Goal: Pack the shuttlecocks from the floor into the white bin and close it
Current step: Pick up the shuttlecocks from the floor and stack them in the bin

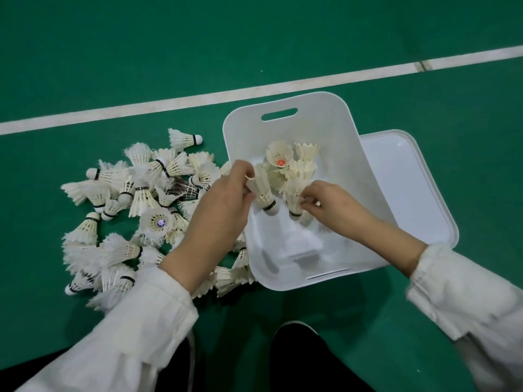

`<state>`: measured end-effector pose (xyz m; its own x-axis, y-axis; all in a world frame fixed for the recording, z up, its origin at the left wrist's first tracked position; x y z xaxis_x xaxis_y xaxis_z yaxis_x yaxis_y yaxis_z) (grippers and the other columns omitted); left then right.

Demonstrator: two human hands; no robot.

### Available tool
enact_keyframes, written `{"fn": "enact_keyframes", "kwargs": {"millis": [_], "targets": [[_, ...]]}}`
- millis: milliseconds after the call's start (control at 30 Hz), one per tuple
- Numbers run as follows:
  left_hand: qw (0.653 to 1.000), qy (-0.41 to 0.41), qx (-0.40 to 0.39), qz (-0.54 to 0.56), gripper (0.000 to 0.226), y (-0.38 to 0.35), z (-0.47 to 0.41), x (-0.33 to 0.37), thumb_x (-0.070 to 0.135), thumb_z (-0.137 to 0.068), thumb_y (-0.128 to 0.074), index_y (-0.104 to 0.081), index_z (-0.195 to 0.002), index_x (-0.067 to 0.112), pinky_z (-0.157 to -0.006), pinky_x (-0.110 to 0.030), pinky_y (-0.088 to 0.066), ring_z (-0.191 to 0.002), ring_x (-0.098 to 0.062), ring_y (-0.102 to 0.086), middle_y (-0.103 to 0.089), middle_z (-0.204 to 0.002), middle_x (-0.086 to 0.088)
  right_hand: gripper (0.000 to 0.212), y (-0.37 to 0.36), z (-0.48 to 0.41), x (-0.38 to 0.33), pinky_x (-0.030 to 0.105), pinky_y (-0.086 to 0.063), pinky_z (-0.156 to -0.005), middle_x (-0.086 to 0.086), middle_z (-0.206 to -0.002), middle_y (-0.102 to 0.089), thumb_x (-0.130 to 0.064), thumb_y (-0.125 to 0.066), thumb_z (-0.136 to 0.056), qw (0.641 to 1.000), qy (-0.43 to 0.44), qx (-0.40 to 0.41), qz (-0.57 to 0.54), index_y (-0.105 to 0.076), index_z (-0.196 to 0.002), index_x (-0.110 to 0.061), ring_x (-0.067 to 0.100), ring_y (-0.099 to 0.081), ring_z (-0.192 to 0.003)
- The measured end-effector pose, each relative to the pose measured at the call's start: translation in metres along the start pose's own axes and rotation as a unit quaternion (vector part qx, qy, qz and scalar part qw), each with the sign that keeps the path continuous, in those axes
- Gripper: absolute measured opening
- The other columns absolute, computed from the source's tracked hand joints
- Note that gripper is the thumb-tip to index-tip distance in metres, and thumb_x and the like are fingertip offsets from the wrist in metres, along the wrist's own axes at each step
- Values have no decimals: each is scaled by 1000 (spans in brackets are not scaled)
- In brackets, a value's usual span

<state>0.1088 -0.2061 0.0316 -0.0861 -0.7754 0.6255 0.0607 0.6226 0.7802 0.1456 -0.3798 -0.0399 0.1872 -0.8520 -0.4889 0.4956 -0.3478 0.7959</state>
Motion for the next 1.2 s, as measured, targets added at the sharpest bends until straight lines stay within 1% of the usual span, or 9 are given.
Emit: {"fn": "enact_keyframes", "kwargs": {"millis": [133, 333, 400, 467, 567, 667, 800, 1000, 1200], "targets": [[1000, 21, -12, 20, 22, 8, 8, 1, 17, -90, -56, -46, -109, 18, -69, -27, -45, -78, -12, -55, -63, -91, 2, 20, -20, -35, -15, 34, -40, -71, 13, -94, -56, -15, -47, -93, 1000, -4, -10, 23, -60, -92, 0, 29, -55, -87], [1000, 1, -12, 1, 10, 14, 24, 1, 23, -89, -58, -55, -97, 19, -70, -37, -48, -80, -15, -55, -60, -84, 4, 38, -59, -74, -10, 29, -32, -61, -3, -60, -34, -7, -43, -89, 997, -29, -56, 47, -28, -55, -18, 24, -45, -71], [1000, -16, -11, -8, 8, 14, 26, 3, 22, -89, -58, -55, -95, 18, -68, -35, -47, -79, -15, -54, -60, -83, 5, 31, -65, -73, -7, 31, -34, -64, -1, -66, -40, -6, -44, -88, 995, -35, -83, 38, -38, -59, -15, 25, -48, -76], [999, -28, -15, -17, 7, 14, 27, 5, 21, -89, -58, -55, -94, 17, -66, -31, -44, -79, -14, -53, -59, -82, 6, 10, -62, -67, -5, 34, -42, -74, 5, -94, -53, -11, -47, -89, 993, -37, -108, 35, -57, -90, -9, 29, -53, -89], [999, -41, -17, -26, 8, 14, 26, 5, 20, -89, -58, -56, -95, 16, -65, -30, -43, -79, -14, -52, -60, -83, 6, 35, -28, -49, -12, 34, -45, -88, 5, -128, -46, -9, -49, -90, 999, -22, -42, 9, -49, -125, -15, 27, -56, -103], [998, -45, -21, -24, 8, 13, 24, 6, 21, -88, -59, -56, -95, 17, -67, -32, -46, -80, -14, -53, -60, -84, 6, 36, 18, -13, -47, 10, -39, -78, -6, -124, -50, -3, -48, -90, 991, 81, 50, -96, -51, -123, -17, 9, -53, -93], [999, -32, -34, 24, 8, 13, 20, 11, 21, -86, -62, -58, -92, 19, -69, -35, -48, -77, -12, -55, -61, -83, 7, 33, 21, 27, -86, 8, -39, -67, -11, -114, -53, -20, -59, -85, 976, 192, -53, -86, -50, -116, -22, 5, -56, -81], [996, -45, -76, -15, 11, 29, 0, 4, 25, -90, -55, -62, -97, 19, -83, -27, -46, -88, -8, -53, -58, -95, 9, 14, 19, 3, -73, 23, -41, -71, -2, -89, -55, -21, -62, -87, 986, 167, -7, -6, -62, -96, -9, 11, -53, -77], [960, -26, -163, -225, 16, 62, -34, -44, 31, -95, -42, -56, -96, 22, -62, -20, -40, -81, -10, -55, -58, -96, 6, 23, 34, -46, -51, 25, -35, -76, 10, -108, -60, -17, -49, -94, 989, 85, 106, 54, -64, -105, -4, 26, -56, -101]]}}
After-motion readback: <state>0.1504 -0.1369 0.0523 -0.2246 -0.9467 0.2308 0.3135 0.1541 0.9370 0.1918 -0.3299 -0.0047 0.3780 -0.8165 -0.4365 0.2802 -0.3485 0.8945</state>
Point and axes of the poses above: each hand's wrist, its own z-axis away from the middle knuckle, its own y-axis out of the back of the hand, x = y × z, the point moved 6 cm from there along -z, towards the middle knuckle
